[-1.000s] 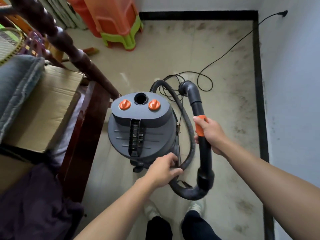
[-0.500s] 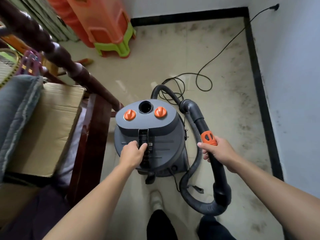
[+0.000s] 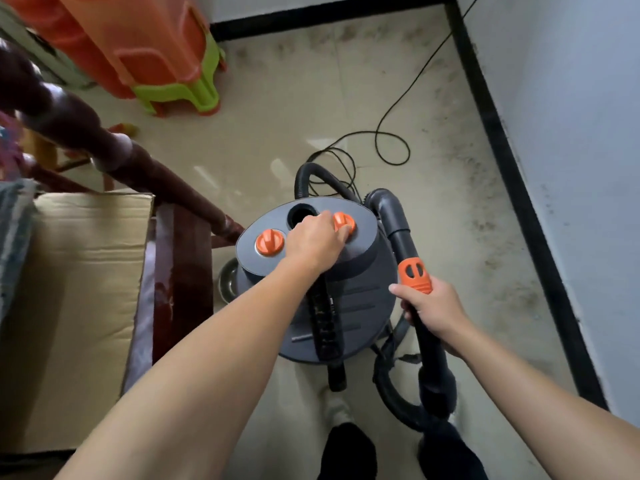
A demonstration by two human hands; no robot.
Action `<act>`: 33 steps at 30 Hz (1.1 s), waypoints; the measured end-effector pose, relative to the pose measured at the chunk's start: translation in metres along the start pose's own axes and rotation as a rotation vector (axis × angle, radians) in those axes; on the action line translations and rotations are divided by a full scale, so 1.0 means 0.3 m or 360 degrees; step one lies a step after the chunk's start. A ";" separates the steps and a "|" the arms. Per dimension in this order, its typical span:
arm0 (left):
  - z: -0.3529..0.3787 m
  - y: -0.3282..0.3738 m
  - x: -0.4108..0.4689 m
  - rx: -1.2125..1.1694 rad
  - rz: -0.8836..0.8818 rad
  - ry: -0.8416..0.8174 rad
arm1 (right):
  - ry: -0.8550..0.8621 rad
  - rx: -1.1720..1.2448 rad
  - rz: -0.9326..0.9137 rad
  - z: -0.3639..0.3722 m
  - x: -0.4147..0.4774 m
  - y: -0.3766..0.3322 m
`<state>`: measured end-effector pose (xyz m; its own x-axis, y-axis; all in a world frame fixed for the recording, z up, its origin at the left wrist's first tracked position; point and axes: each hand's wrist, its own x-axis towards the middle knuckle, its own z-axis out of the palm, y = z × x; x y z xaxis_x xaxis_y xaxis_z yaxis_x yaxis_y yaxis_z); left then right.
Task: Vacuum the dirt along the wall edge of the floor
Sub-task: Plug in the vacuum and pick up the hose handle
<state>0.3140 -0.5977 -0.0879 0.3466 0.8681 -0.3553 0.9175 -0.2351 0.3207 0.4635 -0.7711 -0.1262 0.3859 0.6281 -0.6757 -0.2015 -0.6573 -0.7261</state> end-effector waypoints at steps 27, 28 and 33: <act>-0.043 0.006 0.041 0.0454 0.0006 -0.0101 | -0.0042 -0.0084 0.0109 -0.167 -0.091 0.049; -0.056 -0.031 0.025 0.0365 -0.0090 0.0008 | -0.0042 -0.0076 0.0106 -0.164 -0.093 0.047; -0.107 -0.263 -0.051 0.0435 -0.0354 0.0124 | 0.0000 -0.0060 0.0092 -0.126 -0.096 0.052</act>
<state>0.2302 -0.5784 -0.0796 0.1261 0.9394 -0.3189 0.9908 -0.1355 -0.0073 0.4834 -0.8151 -0.1132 0.3744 0.5887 -0.7164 -0.1892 -0.7078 -0.6806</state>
